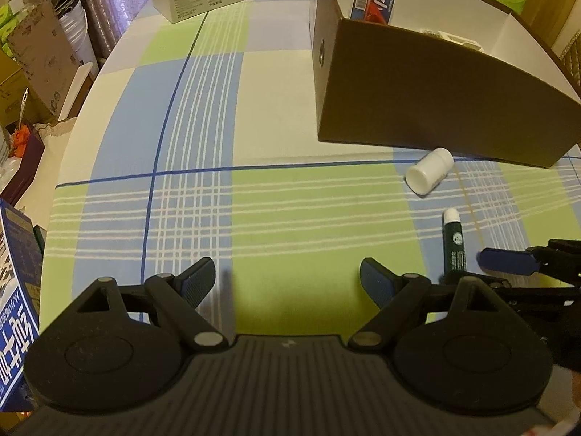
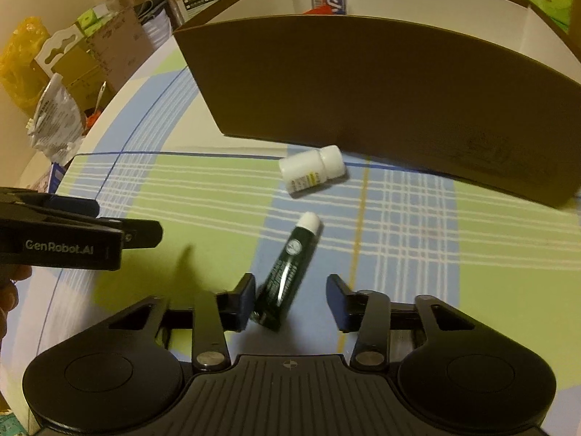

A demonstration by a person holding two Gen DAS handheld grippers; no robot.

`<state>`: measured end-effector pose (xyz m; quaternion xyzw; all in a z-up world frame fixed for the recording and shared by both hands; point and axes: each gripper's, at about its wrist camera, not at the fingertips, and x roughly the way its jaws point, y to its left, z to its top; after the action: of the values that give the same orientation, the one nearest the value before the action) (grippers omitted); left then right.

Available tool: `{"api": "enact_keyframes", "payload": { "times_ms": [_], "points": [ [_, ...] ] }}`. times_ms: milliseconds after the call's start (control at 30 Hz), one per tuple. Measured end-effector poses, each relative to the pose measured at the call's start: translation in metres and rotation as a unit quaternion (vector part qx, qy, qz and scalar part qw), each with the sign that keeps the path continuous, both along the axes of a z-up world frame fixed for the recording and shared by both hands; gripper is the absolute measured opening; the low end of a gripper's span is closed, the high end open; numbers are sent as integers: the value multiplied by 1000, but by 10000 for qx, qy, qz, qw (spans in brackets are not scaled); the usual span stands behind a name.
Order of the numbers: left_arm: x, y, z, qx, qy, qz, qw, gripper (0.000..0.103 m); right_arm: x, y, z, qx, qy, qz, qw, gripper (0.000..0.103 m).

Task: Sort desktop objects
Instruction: 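Grasp the dark green tube with the right tool while the left tool grasps the white pill bottle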

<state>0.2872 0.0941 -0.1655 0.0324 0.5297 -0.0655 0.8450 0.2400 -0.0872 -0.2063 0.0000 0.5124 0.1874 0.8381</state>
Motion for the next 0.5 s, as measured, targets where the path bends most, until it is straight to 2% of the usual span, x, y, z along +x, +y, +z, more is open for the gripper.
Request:
{"api": "enact_keyframes", "payload": {
  "times_ms": [133, 200, 500],
  "points": [
    [6, -4, -2, -8, 8, -76, 10000, 84, 0, 5, -3, -169, -178, 153, 9996, 31],
    [9, -7, -3, -17, 11, -133, 9999, 84, 0, 2, -3, -235, -222, 145, 9994, 15],
    [20, -36, -3, -182, -75, -552, 9983, 83, 6, -47, -3, -411, -242, -330, 9983, 14]
  ]
}}
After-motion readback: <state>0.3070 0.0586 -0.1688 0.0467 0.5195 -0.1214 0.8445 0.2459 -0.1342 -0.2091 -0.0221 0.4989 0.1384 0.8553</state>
